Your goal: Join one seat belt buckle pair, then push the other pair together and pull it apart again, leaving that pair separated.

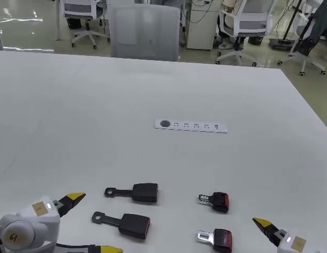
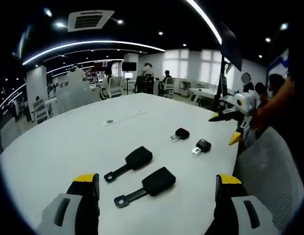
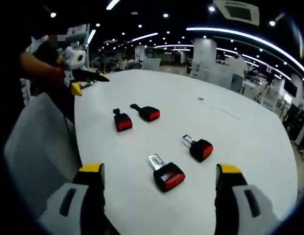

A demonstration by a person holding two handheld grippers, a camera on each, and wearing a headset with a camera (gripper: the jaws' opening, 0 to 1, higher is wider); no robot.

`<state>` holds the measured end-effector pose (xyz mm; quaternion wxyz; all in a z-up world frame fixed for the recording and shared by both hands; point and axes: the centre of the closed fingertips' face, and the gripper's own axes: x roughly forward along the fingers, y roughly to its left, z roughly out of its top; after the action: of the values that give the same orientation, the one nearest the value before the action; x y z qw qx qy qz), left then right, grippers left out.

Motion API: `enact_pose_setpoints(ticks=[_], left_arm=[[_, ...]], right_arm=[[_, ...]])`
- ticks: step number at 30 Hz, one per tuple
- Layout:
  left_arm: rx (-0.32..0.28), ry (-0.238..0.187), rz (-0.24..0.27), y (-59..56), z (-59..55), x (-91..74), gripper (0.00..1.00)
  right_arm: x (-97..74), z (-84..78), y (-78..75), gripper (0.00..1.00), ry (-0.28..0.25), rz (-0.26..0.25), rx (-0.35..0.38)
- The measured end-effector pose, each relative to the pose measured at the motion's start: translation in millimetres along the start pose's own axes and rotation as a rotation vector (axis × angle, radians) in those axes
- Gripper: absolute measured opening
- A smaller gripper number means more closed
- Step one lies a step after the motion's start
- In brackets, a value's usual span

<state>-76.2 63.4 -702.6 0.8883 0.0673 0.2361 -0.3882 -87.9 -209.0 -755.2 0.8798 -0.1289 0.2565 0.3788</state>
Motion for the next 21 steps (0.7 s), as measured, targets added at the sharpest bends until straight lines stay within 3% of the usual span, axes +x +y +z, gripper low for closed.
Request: enact_pose_setpoints(ticks=[21], left_arm=[[0.021,0.020,-0.014,-2.8,-0.8,3.0,1.00]], right_arm=[[1.9,-2.1,2.5,0.92,0.020,0.027,-0.008]])
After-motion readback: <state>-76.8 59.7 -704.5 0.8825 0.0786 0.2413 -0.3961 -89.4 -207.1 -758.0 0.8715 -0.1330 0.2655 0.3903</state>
